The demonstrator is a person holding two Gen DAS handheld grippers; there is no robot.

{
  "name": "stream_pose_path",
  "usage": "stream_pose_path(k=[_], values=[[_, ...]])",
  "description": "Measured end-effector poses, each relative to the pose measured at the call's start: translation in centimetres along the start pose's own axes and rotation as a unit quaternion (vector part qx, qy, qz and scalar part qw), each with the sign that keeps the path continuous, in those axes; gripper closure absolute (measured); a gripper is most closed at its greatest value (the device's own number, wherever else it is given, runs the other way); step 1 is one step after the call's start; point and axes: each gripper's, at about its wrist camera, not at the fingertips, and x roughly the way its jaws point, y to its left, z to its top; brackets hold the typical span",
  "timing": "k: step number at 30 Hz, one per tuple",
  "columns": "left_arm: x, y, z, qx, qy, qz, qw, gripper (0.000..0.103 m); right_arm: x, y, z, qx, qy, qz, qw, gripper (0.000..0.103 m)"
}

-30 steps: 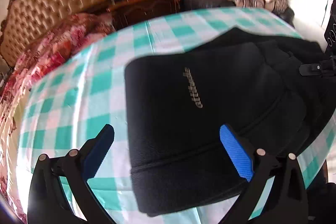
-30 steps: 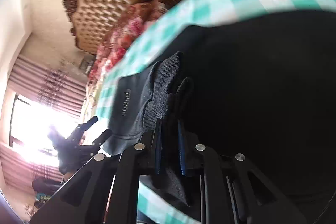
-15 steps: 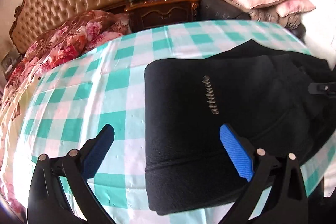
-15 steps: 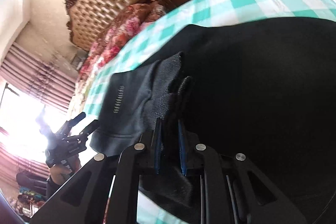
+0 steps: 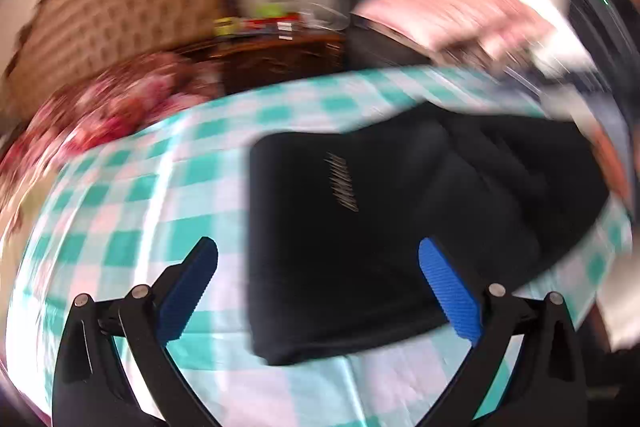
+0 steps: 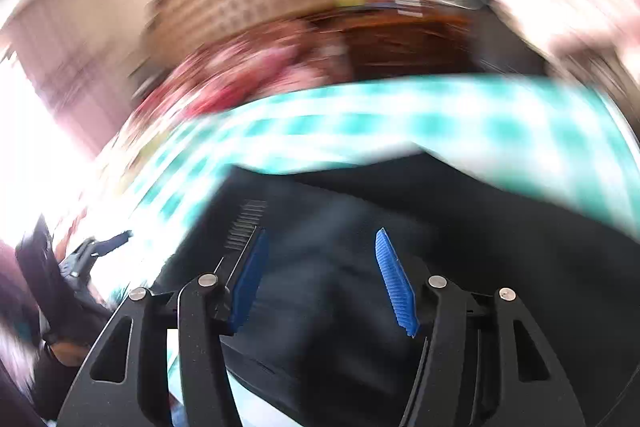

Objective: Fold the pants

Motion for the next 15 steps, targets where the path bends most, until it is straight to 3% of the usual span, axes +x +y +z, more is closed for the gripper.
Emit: stream_pose_path(k=[1, 3, 8, 11, 13, 15], values=[[0.9, -0.8, -0.6, 0.023, 0.005, -0.004, 0.9997, 0.002, 2.2, 1.2, 1.5, -0.014, 0.023, 0.021, 0.999, 0.047], [2.3, -1.3, -1.0, 0.022, 0.016, -0.016, 0.9995, 0.002, 6.8, 3.0, 4.3, -0.032, 0.068, 0.066, 0.995, 0.047], [4.2, -0.4, -1.8, 0.001, 0.041, -0.051, 0.9979, 0.002, 15.3, 7.0, 6.9, -0.100, 0.156, 0.110, 0.977, 0.048], [4.2, -0.3, -2.0, 0.003, 0.046, -0.063, 0.9969, 0.002, 19.4, 6.7, 6.0, -0.100, 0.211, 0.075, 0.970, 0.055], [4.4, 0.1, -2.1, -0.005, 0.048, -0.070, 0.9963, 0.002, 20.2, 5.8, 5.5, -0.084, 0.212, 0.080, 0.970, 0.064], [4.5, 0.3, -2.3, -0.011, 0.046, -0.075, 0.9961, 0.002, 20.2, 5.1, 5.7, -0.061, 0.211, 0.096, 0.971, 0.065]])
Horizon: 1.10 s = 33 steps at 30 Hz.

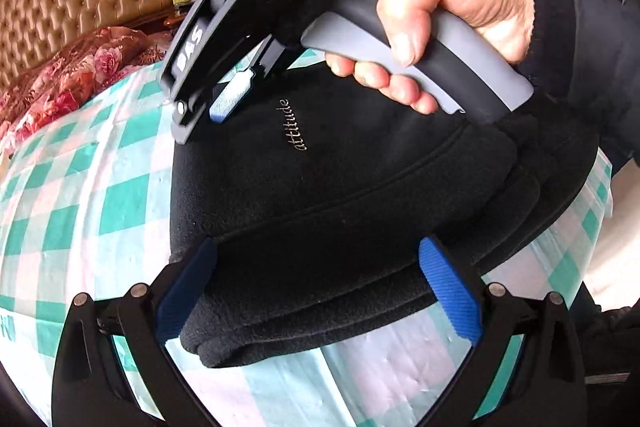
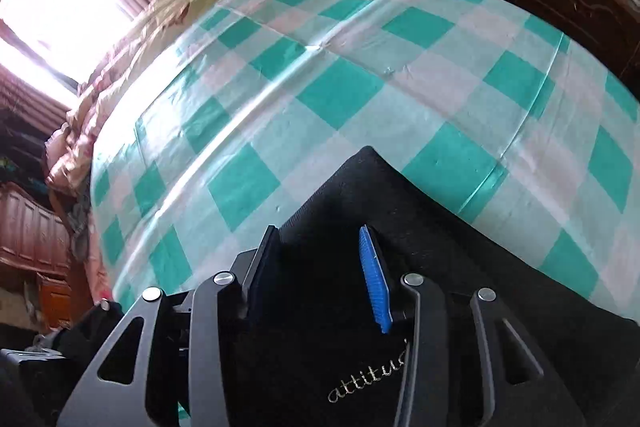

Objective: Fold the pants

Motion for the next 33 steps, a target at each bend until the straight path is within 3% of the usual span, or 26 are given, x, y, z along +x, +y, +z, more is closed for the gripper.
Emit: stream_pose_path(k=[2, 6, 10, 15, 17, 18, 21, 24, 27, 31, 33], values=[[-0.1, 0.1, -0.2, -0.003, -0.003, 0.000, 1.0000, 0.002, -0.6, 0.1, 0.1, 0.001, 0.000, 0.003, 1.000, 0.067], [0.1, 0.0, -0.2, -0.003, -0.004, 0.006, 1.0000, 0.002, -3.1, 1.0, 1.3, 0.001, -0.044, 0.016, 0.999, 0.066], [0.3, 0.1, -0.1, -0.002, 0.000, 0.010, 0.9999, 0.002, 0.2, 0.8, 2.0, 0.004, -0.011, -0.025, 1.000, 0.066], [0.2, -0.5, -0.2, -0.002, 0.005, 0.016, 0.9999, 0.002, 0.1, -0.1, 2.7, 0.045, -0.031, 0.004, 0.998, 0.065], [0.0, -0.8, -0.1, 0.004, 0.013, 0.017, 0.9998, 0.002, -1.4, -0.1, 2.4, 0.045, -0.044, 0.012, 0.998, 0.063], [-0.3, -0.9, 0.2, 0.009, 0.020, 0.018, 0.9996, 0.002, -3.2, -0.1, 1.9, 0.043, -0.064, 0.009, 0.997, 0.056], [-2.0, -1.3, 1.0, 0.020, 0.031, 0.005, 0.9993, 0.002, -8.6, -0.3, -0.6, 0.025, -0.110, -0.006, 0.994, 0.044], [-4.8, -1.2, 2.9, 0.011, -0.015, -0.020, 0.9996, 0.002, -12.8, -0.3, -5.0, -0.019, -0.134, -0.057, 0.989, 0.030], [-4.4, 0.1, 5.3, -0.027, -0.036, 0.000, 0.9990, 0.002, -14.7, -1.0, -10.5, -0.038, -0.145, -0.103, 0.983, 0.030], [0.8, 2.3, 6.5, -0.067, 0.028, 0.043, 0.9965, 0.002, -14.2, -1.2, -17.1, -0.060, -0.151, -0.174, 0.971, 0.030], [2.7, 2.8, 5.9, -0.078, 0.051, 0.027, 0.9953, 0.002, -13.4, -1.2, -19.5, -0.067, -0.142, -0.191, 0.969, 0.030]])
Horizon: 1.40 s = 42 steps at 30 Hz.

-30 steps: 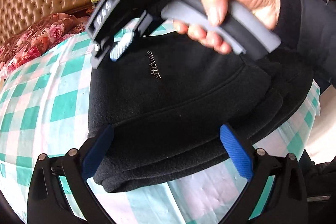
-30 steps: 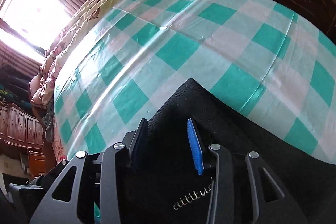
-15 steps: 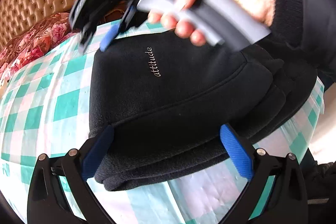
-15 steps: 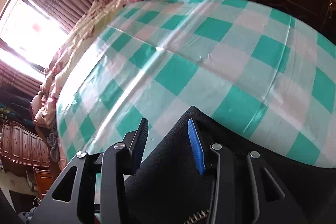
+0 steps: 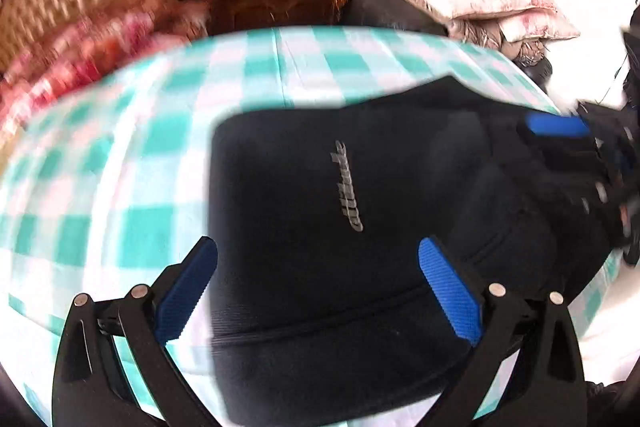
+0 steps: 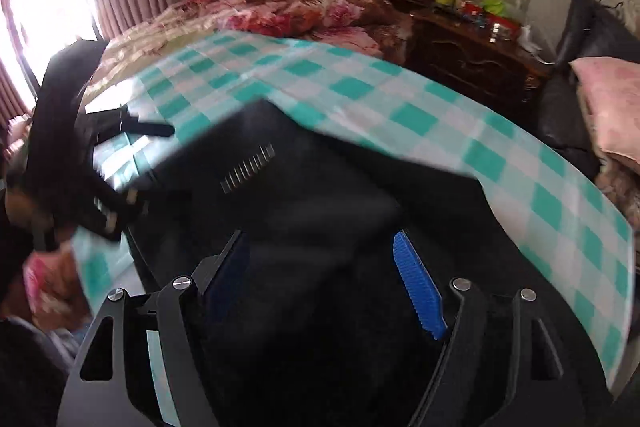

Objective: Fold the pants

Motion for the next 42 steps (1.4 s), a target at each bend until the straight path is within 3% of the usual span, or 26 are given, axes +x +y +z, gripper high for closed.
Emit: stream_pose_path(k=[2, 4, 6, 11, 13, 15, 18, 22, 23, 25, 27, 29, 32, 34, 38, 42], values=[[1.5, -0.2, -0.8, 0.019, 0.014, 0.024, 0.9994, 0.002, 0.7, 0.6, -2.6, -0.018, 0.015, -0.011, 1.000, 0.030], [1.9, -0.3, -1.5, 0.035, 0.009, 0.031, 0.9989, 0.001, 0.5, 0.1, -4.3, 0.001, -0.009, -0.005, 1.000, 0.029], [2.0, 0.4, -1.8, 0.020, 0.002, 0.021, 0.9996, 0.001, 1.2, -0.9, -4.6, 0.039, -0.008, 0.010, 0.999, 0.027], [2.3, 0.6, -1.4, 0.016, 0.018, 0.031, 0.9992, 0.001, 1.1, -1.1, -4.6, 0.060, -0.007, 0.015, 0.998, 0.021], [0.8, 0.1, -0.6, -0.006, 0.024, 0.036, 0.9991, 0.003, 0.1, -1.6, -4.2, 0.077, -0.008, 0.027, 0.997, 0.021], [-1.6, -1.1, 1.1, -0.002, -0.014, 0.016, 0.9998, 0.002, -1.5, -2.2, -3.5, 0.080, -0.035, 0.026, 0.996, 0.021], [-1.5, -2.9, 4.6, 0.015, -0.031, 0.041, 0.9985, 0.002, -2.2, -3.1, -1.3, 0.072, -0.064, 0.030, 0.995, 0.021], [4.4, -3.0, 7.7, 0.018, 0.031, 0.094, 0.9949, 0.002, 1.8, -4.8, 1.0, 0.070, -0.021, 0.057, 0.996, 0.021], [5.9, -2.8, 7.9, 0.025, 0.049, 0.108, 0.9927, 0.002, 3.5, -5.3, 1.1, 0.074, 0.011, 0.063, 0.995, 0.021], [7.6, -1.9, 7.7, 0.019, 0.067, 0.106, 0.9919, 0.001, 6.0, -6.5, 0.4, 0.100, 0.064, 0.082, 0.990, 0.016], [7.6, -1.0, 7.7, 0.001, 0.065, 0.090, 0.9938, 0.001, 5.8, -7.6, 0.1, 0.128, 0.047, 0.110, 0.984, 0.016], [7.5, -1.0, 7.6, 0.010, 0.061, 0.092, 0.9939, 0.001, 4.8, -8.7, 0.8, 0.158, 0.039, 0.113, 0.980, 0.016], [7.5, -1.2, 7.2, 0.012, 0.044, 0.099, 0.9941, 0.001, 3.2, -10.3, 3.3, 0.176, -0.022, 0.147, 0.973, 0.016], [7.5, -1.5, 7.0, 0.015, 0.030, 0.110, 0.9934, 0.001, 4.4, -11.2, 4.7, 0.185, -0.015, 0.151, 0.971, 0.016], [7.0, -1.5, 6.7, 0.012, 0.018, 0.109, 0.9938, 0.001, 10.0, -13.8, 5.6, 0.221, 0.043, 0.149, 0.963, 0.019], [6.8, -1.2, 6.5, 0.009, 0.015, 0.102, 0.9946, 0.001, 9.4, -15.5, 5.5, 0.262, 0.031, 0.176, 0.948, 0.020]])
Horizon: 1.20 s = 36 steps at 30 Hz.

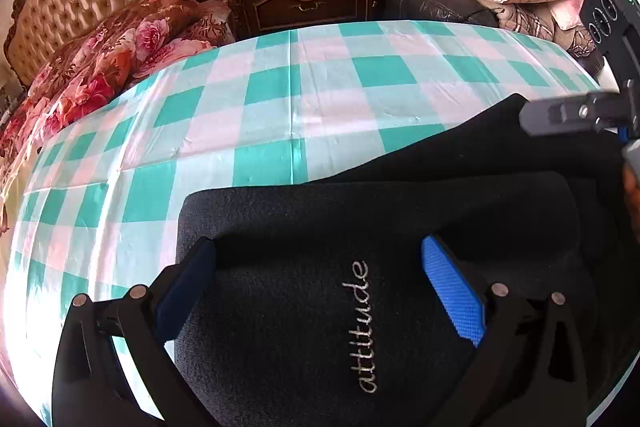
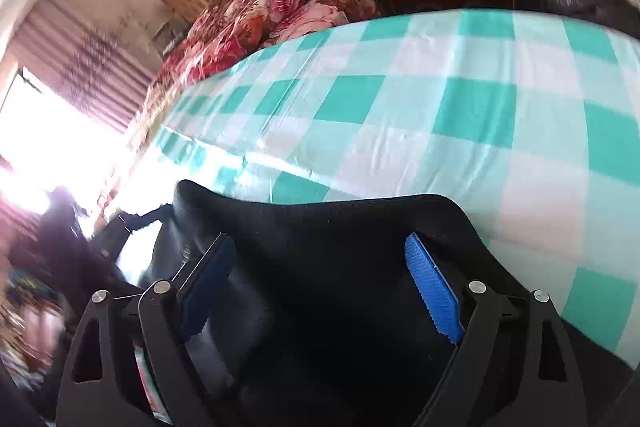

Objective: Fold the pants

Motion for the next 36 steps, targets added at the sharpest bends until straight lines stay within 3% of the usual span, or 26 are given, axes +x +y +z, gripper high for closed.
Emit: stream_pose_path(k=[4, 9, 11, 13, 14, 17, 19, 21, 24, 27, 30, 33, 36], values=[[-1.8, -0.9, 0.0, 0.009, -0.013, 0.027, 0.9995, 0.002, -5.1, 1.8, -3.0, -0.017, -0.046, 0.002, 0.999, 0.015], [-6.8, -4.5, -2.8, 0.051, -0.074, -0.004, 0.9960, 0.002, -9.6, 1.0, -10.5, -0.021, -0.057, -0.045, 0.997, 0.015], [-6.3, -6.6, -4.4, 0.089, -0.062, -0.005, 0.9941, 0.002, -9.0, -0.2, -13.5, -0.005, -0.038, -0.075, 0.996, 0.015], [-4.2, -8.2, -5.6, 0.128, -0.036, 0.028, 0.9907, 0.001, -8.1, -0.9, -15.3, -0.012, -0.027, -0.108, 0.994, 0.015], [-4.3, -7.8, -5.9, 0.109, -0.059, 0.020, 0.9921, 0.001, -8.4, -0.5, -16.0, -0.026, -0.048, -0.106, 0.993, 0.015], [-3.6, -6.5, -5.3, 0.061, -0.024, -0.015, 0.9977, 0.001, -10.2, -0.5, -16.7, 0.005, -0.054, -0.100, 0.994, 0.015], [-4.2, -7.0, -4.8, 0.069, -0.016, 0.008, 0.9975, 0.002, -14.0, -0.8, -18.1, 0.033, -0.107, -0.064, 0.992, 0.015], [-6.0, -8.4, -4.3, 0.099, -0.046, 0.024, 0.9937, 0.002, -18.4, -1.8, -20.6, 0.063, -0.166, -0.069, 0.982, 0.015], [-8.1, -10.9, -3.4, 0.111, -0.074, -0.014, 0.9910, 0.002, -23.8, -4.1, -25.1, 0.120, -0.226, -0.108, 0.961, 0.015], [-9.1, -14.2, -2.3, 0.122, -0.092, -0.059, 0.9865, 0.002, -28.5, -7.1, -30.7, 0.209, -0.271, -0.106, 0.934, 0.015], [-8.8, -17.1, -1.7, 0.153, -0.098, -0.067, 0.9811, 0.002, -29.5, -8.7, -33.7, 0.256, -0.272, -0.124, 0.919, 0.015], [-7.3, -19.5, -1.4, 0.187, -0.088, -0.057, 0.9767, 0.002, -28.5, -9.3, -34.7, 0.302, -0.228, -0.158, 0.912, 0.015], [-4.7, -20.5, -2.2, 0.211, -0.054, -0.027, 0.9757, 0.002, -27.2, -10.2, -34.7, 0.323, -0.202, -0.138, 0.914, 0.015]])
